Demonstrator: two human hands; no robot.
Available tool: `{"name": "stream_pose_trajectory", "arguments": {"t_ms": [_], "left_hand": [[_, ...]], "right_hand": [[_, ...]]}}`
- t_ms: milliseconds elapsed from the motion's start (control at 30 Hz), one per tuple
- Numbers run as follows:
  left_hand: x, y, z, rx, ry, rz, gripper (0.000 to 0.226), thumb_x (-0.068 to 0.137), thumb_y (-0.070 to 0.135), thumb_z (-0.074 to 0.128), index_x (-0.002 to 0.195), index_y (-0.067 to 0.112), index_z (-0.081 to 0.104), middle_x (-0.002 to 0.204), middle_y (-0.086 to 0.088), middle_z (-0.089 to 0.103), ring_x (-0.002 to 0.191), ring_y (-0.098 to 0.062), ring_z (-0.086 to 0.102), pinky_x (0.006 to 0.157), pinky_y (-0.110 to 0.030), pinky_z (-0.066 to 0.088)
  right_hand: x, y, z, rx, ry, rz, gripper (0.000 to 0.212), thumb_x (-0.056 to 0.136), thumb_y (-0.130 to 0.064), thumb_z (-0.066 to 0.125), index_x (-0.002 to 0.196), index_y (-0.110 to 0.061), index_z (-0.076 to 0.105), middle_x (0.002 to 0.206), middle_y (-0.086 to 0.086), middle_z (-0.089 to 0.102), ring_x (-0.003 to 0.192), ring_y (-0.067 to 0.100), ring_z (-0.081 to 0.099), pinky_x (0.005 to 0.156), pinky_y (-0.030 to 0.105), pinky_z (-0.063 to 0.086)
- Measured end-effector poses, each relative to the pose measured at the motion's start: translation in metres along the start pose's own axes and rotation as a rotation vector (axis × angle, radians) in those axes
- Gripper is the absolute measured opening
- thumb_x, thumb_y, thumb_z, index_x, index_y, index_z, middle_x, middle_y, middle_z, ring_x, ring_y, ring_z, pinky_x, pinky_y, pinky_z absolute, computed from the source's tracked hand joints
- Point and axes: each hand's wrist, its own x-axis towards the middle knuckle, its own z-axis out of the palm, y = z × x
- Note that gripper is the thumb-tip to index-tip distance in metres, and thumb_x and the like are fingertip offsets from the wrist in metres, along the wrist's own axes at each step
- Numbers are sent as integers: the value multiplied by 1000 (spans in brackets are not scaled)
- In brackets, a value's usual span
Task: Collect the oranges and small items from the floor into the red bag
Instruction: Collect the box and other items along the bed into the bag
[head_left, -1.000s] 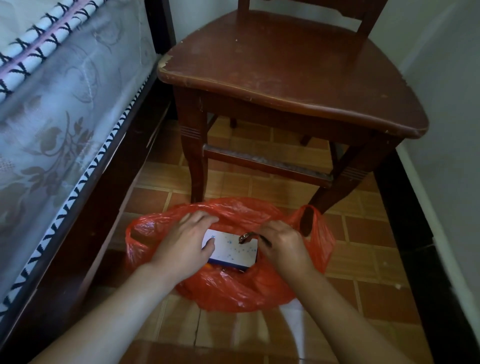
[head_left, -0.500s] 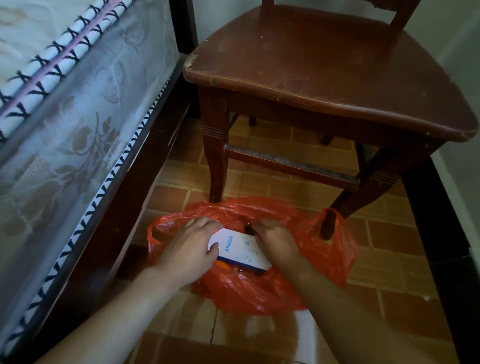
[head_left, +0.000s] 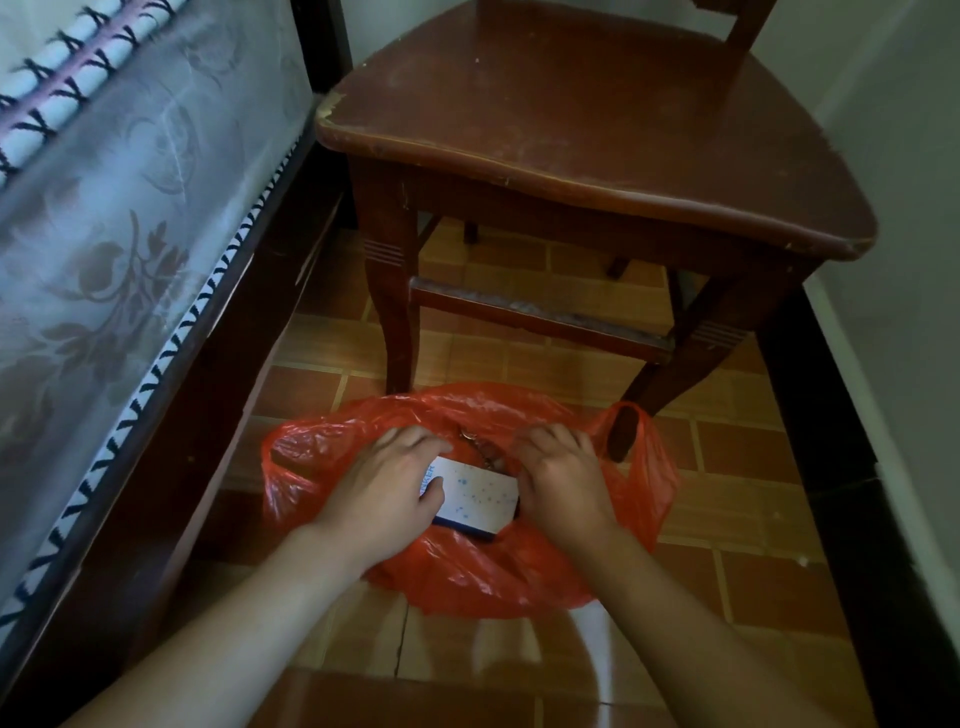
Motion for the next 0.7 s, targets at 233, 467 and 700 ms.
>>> {"name": "stream_pose_trajectory", "arguments": {"t_ms": [233,467,700], "left_hand": [[3,6,5,29,-16,8,41,96,28,57,137,24,59,131,9,56,125,-15,48,106,-38,44],[2,7,12,124,-54,-5,42,97,31,54,139,24,57,136,7,55,128,-17,47,110,-40,40],[-2,-15,-7,230,-42,-189,46,95,35,56,140,26,56,138,3,55,130,-22,47,111,-47,39]], "right_hand": [[-13,34,-29,-112,40,166,32,74,-11,71,106,-16,76,123,5,65,121,30,54,103,51,37],[-18,55,-52,-70,-7,487,54,88,-21,68,140,-15,55,151,10,44,132,32,47,109,49,44],[-11,26,-41,140,-34,408,48,90,-1,59,137,-10,55,129,10,59,108,30,64,89,42,58]]}}
